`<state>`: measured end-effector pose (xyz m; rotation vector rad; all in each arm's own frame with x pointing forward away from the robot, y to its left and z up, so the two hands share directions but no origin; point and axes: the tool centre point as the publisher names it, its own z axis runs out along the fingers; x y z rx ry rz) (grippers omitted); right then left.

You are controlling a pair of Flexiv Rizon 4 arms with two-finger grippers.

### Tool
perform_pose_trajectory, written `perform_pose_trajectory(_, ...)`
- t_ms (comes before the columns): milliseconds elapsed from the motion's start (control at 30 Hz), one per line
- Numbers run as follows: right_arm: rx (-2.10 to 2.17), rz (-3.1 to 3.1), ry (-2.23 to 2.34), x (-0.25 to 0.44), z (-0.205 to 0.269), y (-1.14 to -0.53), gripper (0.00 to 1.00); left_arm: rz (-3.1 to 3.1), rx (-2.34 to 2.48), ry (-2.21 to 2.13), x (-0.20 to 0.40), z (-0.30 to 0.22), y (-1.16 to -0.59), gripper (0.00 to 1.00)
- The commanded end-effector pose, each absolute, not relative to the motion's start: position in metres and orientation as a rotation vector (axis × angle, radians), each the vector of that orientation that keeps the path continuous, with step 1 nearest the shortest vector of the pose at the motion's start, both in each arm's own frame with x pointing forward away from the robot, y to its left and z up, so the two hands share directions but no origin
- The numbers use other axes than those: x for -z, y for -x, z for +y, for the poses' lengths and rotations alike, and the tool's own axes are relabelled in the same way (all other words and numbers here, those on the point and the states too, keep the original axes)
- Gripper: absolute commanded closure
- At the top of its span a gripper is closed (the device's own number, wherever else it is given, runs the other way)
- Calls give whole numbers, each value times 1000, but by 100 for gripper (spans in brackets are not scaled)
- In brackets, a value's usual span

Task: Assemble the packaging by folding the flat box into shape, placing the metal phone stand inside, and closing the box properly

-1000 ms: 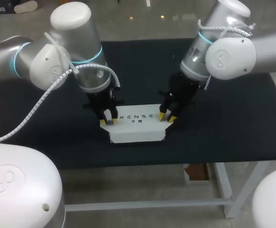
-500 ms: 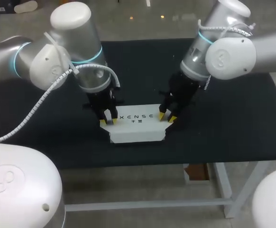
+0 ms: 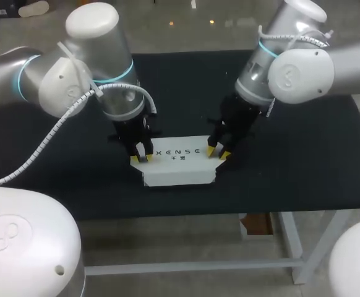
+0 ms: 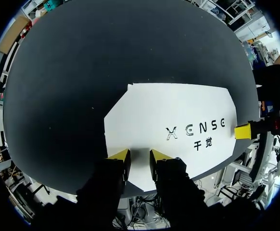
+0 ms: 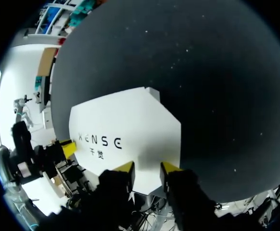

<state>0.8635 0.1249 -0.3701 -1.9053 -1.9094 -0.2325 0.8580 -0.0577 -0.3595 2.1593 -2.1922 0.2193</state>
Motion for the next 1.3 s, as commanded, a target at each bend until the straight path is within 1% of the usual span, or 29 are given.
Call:
perform_pose_trajectory(33, 229, -1904, 1902, 373, 124, -864, 60, -2190, -222, -2168, 360, -58, -857, 60)
perform_pose_trajectory(167, 232, -1909, 1904, 374, 125, -864, 57, -2188, -232, -2166, 360, -57, -855, 57)
perform_pose_trajectory(300, 238, -1913, 1911, 376, 125, -865, 56, -2190, -245, -2157, 362, -58, -855, 58)
perform_pose_trajectory(467, 252, -1915, 1912, 377, 126, -865, 56, -2190, -264, -2142, 364, -59, -855, 56)
perform_pose_trajectory(633, 278, -1917, 1914, 378, 126, -865, 56, -2187, -283, -2134, 366, -59, -855, 57)
perform_pose_trajectory(800, 311, -1909, 1911, 380, 125, -866, 56, -2179, -315, -2121, 368, -57, -854, 54)
perform_pose_trajectory(933, 334, -1906, 1909, 381, 125, -866, 56, -2174, -344, -2107, 368, -57, -854, 53)
perform_pose_trajectory(1300, 365, -1890, 1914, 387, 122, -865, 57, -2177, -374, -2084, 370, -57, -852, 54)
